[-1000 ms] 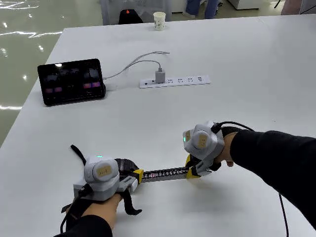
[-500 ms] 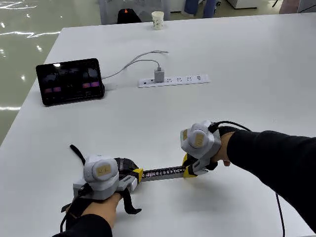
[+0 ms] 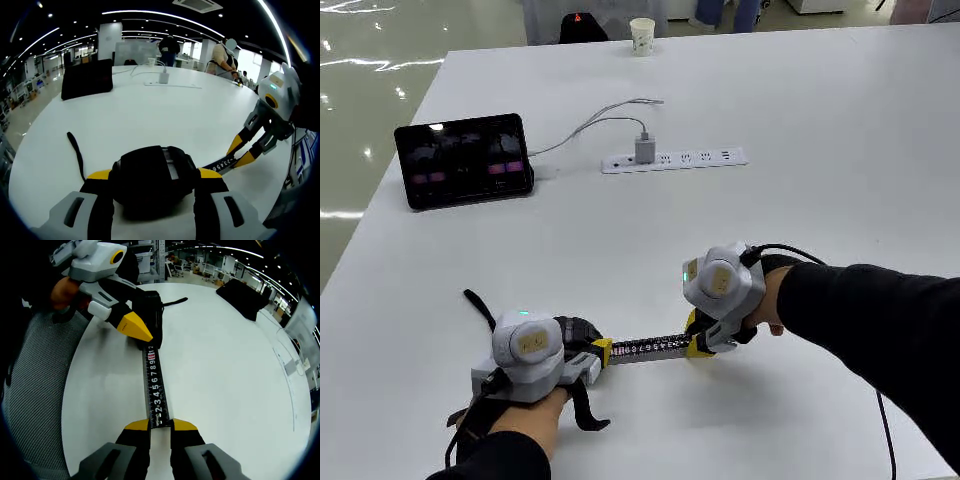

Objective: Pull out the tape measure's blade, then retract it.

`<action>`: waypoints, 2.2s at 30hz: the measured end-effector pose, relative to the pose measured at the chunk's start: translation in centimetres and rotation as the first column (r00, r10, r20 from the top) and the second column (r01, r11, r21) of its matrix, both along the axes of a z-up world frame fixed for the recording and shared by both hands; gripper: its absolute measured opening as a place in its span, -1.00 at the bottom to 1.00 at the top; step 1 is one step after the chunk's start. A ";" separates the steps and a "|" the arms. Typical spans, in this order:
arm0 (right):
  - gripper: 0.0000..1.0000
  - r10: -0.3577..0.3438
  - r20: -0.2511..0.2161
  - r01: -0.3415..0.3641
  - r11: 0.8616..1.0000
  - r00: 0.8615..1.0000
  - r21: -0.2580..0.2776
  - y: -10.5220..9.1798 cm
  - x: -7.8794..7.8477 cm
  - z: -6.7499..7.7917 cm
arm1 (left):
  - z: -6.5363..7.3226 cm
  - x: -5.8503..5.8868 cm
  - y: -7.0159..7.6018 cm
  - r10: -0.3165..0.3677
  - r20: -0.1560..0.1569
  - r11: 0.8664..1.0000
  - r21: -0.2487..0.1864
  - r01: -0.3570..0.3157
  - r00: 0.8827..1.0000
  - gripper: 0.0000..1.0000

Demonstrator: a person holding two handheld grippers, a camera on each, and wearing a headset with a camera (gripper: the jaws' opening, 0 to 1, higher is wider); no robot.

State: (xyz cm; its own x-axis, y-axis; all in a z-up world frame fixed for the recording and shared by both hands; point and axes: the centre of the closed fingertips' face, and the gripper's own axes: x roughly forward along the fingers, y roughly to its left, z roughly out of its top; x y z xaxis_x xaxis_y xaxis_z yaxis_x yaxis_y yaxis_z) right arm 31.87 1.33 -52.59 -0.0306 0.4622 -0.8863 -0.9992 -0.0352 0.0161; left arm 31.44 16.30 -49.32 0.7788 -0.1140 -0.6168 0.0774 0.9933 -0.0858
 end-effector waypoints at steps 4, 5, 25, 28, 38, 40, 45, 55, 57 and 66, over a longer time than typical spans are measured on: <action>-0.77 -0.001 0.003 0.001 1.000 1.000 0.005 0.2 -0.1 0.0 | 0.0 0.0 0.0 -0.001 -0.002 1.000 0.000 0.001 1.000 0.19; -0.77 -0.001 0.003 0.001 1.000 1.000 0.006 0.3 -0.1 0.0 | 0.0 0.0 0.0 -0.001 -0.002 1.000 0.000 0.001 1.000 0.19; -0.77 0.001 -0.004 -0.001 1.000 1.000 0.021 1.5 -0.3 0.1 | -0.1 0.0 0.0 0.001 -0.007 1.000 0.000 -0.001 1.000 0.19; -0.77 0.009 0.000 -0.009 1.000 1.000 0.025 1.7 -0.3 0.1 | -0.1 0.0 0.0 0.000 -0.007 1.000 0.000 0.000 1.000 0.19; -0.77 -0.002 0.001 0.002 0.999 1.000 0.043 2.4 -0.3 0.1 | -0.1 0.1 0.1 0.000 -0.005 1.000 0.000 0.000 1.000 0.18; -0.77 -0.007 -0.005 0.008 0.999 1.000 0.047 2.4 -0.2 0.2 | -0.1 0.1 0.1 -0.001 -0.005 1.000 0.000 0.001 1.000 0.18; -0.77 -0.007 -0.010 0.008 0.998 1.000 0.058 2.7 -0.3 0.2 | 0.0 0.1 0.1 0.000 -0.005 1.000 -0.002 0.000 1.000 0.18; -0.77 -0.010 -0.024 0.012 0.996 1.000 0.084 3.6 -0.4 0.2 | 0.0 0.1 0.0 -0.002 -0.008 1.000 -0.007 0.002 1.000 0.18; -0.77 -0.010 -0.025 0.012 0.996 1.000 0.086 3.7 -0.4 0.2 | 0.0 0.0 0.1 -0.001 -0.007 1.000 -0.008 0.001 1.000 0.18; -0.77 -0.016 -0.030 0.018 0.995 0.999 0.098 4.1 -0.6 0.3 | 0.0 0.0 0.1 0.000 -0.008 1.000 -0.018 0.000 1.000 0.18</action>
